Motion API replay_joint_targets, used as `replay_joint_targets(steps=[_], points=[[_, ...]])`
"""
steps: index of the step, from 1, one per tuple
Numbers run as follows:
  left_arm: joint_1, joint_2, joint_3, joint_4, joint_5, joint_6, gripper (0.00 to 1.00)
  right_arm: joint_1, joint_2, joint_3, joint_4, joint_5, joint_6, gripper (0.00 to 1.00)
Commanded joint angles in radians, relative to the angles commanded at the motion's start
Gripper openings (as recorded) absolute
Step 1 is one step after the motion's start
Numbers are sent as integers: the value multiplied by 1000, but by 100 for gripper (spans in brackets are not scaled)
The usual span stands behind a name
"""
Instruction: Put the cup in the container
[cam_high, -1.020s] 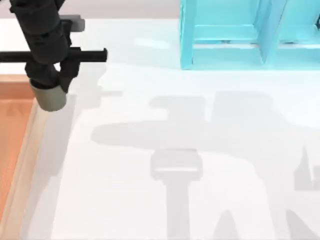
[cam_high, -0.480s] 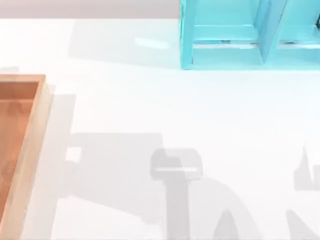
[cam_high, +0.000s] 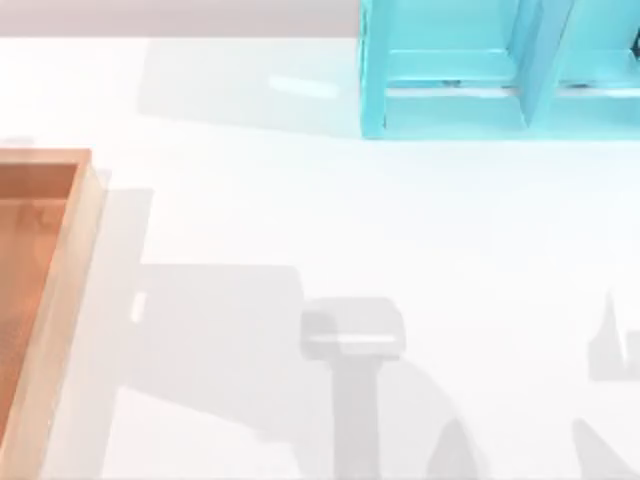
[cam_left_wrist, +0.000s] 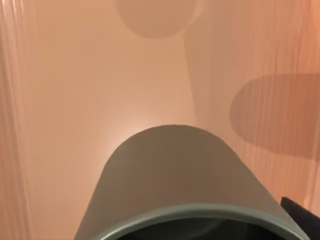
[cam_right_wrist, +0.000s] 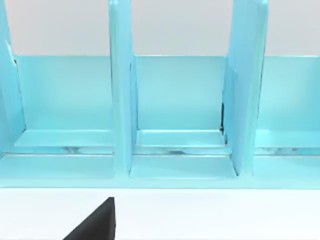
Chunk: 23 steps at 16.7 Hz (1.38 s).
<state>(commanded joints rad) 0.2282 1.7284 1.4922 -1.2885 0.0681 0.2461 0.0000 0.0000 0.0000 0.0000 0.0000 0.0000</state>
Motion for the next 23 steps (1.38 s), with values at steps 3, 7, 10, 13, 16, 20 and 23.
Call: replay_joint_targets(steps=[3,7,10,13,16,20,23], points=[[9,10,-96,106,2,9,0,0,0,0,0,0,0,100],[15,21,-163,175,3,16,0,0,0,0,0,0,0,100],[15,21,-163,175,3,16,0,0,0,0,0,0,0,100],[15,21,-163,175,3,16,23,0,0,0,0,0,0,100],[15,21,-163,175,3,16,45,0,0,0,0,0,0,100],[15,21,-163,175,3,16,75,0,0,0,0,0,0,100],[15,21,-163,175,3,16,98,0,0,0,0,0,0,100]])
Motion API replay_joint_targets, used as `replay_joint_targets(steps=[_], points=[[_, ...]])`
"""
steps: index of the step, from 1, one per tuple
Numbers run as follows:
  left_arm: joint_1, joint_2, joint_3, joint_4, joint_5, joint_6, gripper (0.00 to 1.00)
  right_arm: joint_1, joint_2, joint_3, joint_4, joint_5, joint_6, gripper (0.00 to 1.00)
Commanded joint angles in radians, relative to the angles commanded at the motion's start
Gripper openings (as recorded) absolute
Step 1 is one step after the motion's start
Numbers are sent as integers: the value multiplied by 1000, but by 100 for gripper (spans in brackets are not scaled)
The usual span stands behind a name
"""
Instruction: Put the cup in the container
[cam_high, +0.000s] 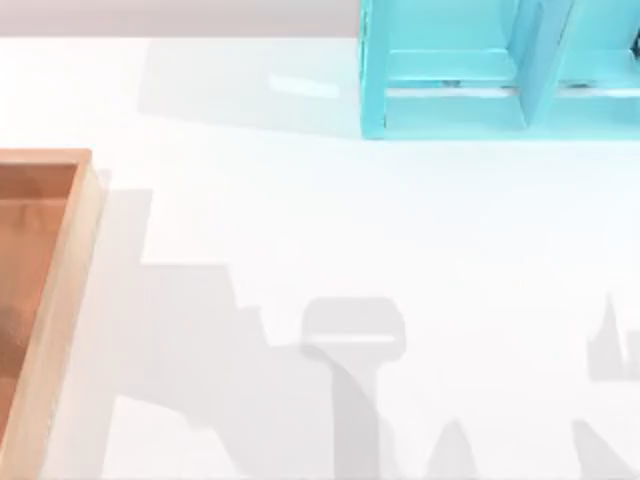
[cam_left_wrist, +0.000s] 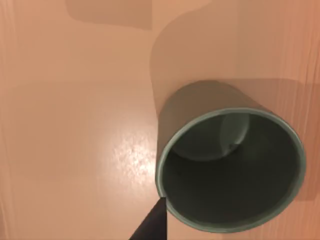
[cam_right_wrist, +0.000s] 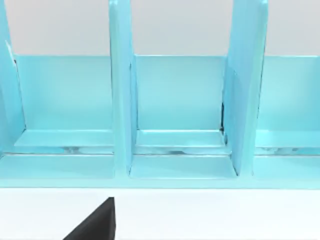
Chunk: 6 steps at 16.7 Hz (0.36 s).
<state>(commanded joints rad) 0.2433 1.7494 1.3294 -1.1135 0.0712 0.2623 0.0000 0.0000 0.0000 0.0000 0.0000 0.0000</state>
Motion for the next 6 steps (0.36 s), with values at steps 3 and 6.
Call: replay_joint_targets(steps=[3,6], points=[[0,0,0,0,0,0,100,0,0,0,0,0,0,100],[0,0,0,0,0,0,100,0,0,0,0,0,0,100]])
